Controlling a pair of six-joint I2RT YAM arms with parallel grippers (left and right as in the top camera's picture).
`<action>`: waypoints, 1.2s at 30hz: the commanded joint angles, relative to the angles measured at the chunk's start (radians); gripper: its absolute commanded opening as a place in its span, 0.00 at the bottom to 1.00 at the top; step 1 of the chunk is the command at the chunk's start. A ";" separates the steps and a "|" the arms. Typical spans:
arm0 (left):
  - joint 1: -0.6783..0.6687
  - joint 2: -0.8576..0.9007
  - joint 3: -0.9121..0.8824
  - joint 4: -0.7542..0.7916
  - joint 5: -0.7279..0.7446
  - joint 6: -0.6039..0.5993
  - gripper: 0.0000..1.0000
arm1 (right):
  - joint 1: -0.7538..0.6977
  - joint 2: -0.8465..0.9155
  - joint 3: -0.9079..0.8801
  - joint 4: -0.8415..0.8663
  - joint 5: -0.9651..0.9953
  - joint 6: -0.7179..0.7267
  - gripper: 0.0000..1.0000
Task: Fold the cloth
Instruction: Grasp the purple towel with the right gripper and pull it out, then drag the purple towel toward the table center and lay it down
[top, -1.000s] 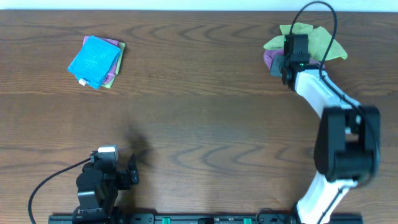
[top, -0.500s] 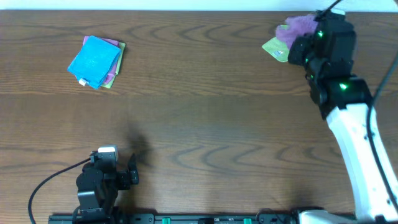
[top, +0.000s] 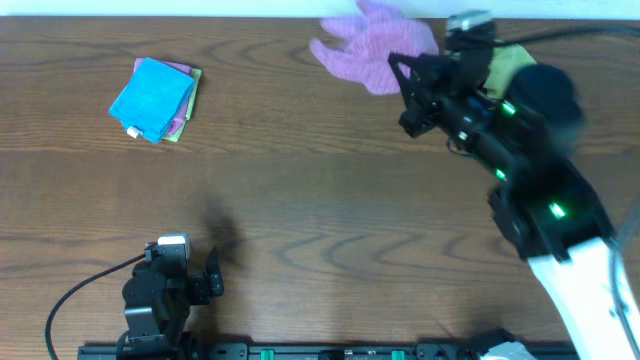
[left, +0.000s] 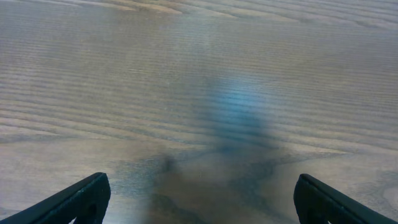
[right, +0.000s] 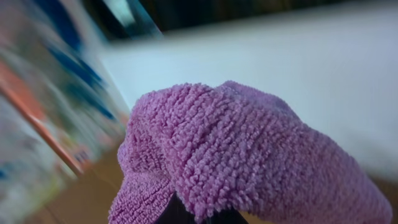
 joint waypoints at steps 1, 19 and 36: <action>-0.003 -0.006 -0.010 -0.016 -0.007 -0.007 0.95 | 0.032 -0.073 0.081 0.022 -0.028 0.043 0.04; -0.003 -0.006 -0.010 -0.016 -0.007 -0.008 0.96 | 0.032 0.003 0.088 -0.565 -0.023 -0.148 0.99; -0.003 -0.006 -0.010 -0.016 -0.007 -0.007 0.96 | 0.140 0.475 0.018 -0.681 -0.088 -0.278 0.69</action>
